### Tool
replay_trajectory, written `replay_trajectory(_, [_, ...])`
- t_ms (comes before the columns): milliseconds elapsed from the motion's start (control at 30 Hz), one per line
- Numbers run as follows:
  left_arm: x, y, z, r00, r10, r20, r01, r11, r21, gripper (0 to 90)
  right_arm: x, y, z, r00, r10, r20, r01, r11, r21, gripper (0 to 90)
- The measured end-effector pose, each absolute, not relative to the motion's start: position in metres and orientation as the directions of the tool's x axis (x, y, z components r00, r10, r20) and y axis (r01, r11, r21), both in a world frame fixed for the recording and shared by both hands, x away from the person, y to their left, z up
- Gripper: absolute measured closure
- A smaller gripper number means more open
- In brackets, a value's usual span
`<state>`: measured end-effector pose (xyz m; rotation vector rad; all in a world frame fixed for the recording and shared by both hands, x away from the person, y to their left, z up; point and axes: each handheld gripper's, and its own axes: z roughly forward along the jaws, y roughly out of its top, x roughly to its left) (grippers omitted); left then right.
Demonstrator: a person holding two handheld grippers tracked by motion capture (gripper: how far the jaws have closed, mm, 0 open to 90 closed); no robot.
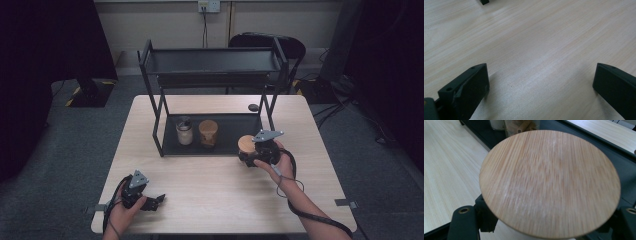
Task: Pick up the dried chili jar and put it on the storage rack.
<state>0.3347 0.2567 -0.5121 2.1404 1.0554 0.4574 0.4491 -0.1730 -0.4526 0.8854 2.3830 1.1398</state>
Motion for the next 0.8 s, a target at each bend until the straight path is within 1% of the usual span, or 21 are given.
replay_trajectory(467, [0.335,0.257,-0.512,0.608,0.794,0.008,0.549,-0.427,0.719,0.1,0.465,-0.153,-0.451,-0.75,0.659,-0.058,0.378,0.499,0.78,25.5])
replay_trajectory(800, [0.335,0.257,-0.512,0.608,0.794,0.008,0.548,-0.427,0.719,0.1,0.477,-0.147,-0.45,-0.741,0.669,-0.056,0.384,0.49,0.782,25.4])
